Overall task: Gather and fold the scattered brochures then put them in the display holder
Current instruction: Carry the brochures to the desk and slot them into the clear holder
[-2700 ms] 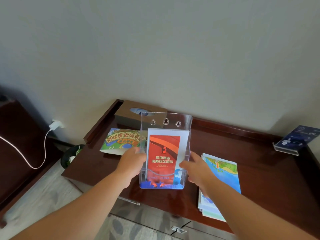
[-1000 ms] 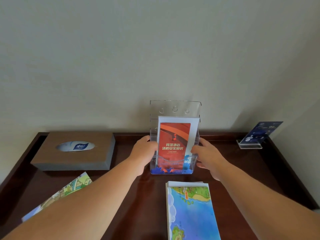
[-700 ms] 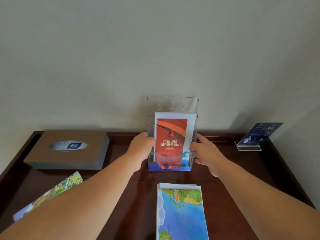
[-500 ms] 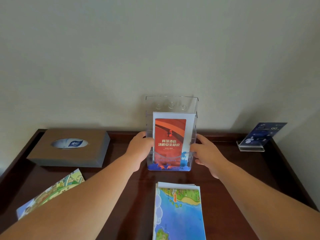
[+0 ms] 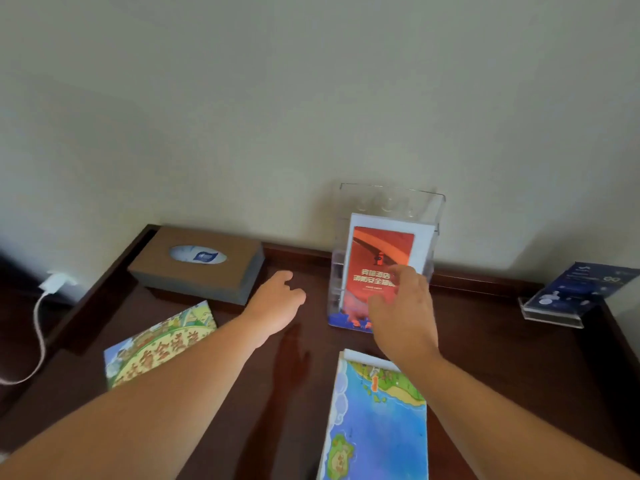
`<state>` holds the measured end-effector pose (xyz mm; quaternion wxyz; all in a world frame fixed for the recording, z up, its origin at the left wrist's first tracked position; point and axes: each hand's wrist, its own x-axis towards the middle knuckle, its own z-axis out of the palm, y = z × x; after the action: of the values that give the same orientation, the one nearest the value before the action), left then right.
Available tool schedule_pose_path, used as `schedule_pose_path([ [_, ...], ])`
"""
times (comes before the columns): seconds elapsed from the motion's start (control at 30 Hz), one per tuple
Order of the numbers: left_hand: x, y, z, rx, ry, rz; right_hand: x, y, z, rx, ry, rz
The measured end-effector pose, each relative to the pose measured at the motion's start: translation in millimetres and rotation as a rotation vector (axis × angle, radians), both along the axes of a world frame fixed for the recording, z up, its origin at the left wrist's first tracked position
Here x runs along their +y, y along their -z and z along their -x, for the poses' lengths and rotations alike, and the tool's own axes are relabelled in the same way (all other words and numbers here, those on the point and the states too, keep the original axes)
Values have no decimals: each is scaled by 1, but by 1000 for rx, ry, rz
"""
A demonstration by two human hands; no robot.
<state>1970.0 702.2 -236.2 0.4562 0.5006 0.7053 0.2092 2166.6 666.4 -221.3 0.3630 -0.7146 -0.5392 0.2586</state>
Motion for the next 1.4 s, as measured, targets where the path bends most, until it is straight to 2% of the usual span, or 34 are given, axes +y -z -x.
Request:
schedule_pose_path([
  [0.17, -41, 13, 74, 270, -31, -8, -8, 8, 63, 19, -229, 19],
  [0.37, -78, 49, 150, 616, 106, 87, -22, 26, 114, -17, -351, 143],
  [0.5, -105, 76, 156, 625, 329, 134, -36, 33, 130, -63, -317, 219],
  [0.73, -142, 98, 100, 725, 747, -133, -78, 41, 122, -97, -154, 286],
  [0.9, -136, 101, 91, 779, 753, -346, -116, 48, 77, -123, 6, 404],
  [1.13, -109, 102, 90, 823, 807, -166, -144, 52, 21, -308, 198, 695],
  [1.3, -112, 99, 87, 895, 847, -207, -143, 62, 14, -363, 185, 753],
  [1.4, -114, 95, 86, 849, 843, -289, -138, 67, 13, -419, 177, 754],
])
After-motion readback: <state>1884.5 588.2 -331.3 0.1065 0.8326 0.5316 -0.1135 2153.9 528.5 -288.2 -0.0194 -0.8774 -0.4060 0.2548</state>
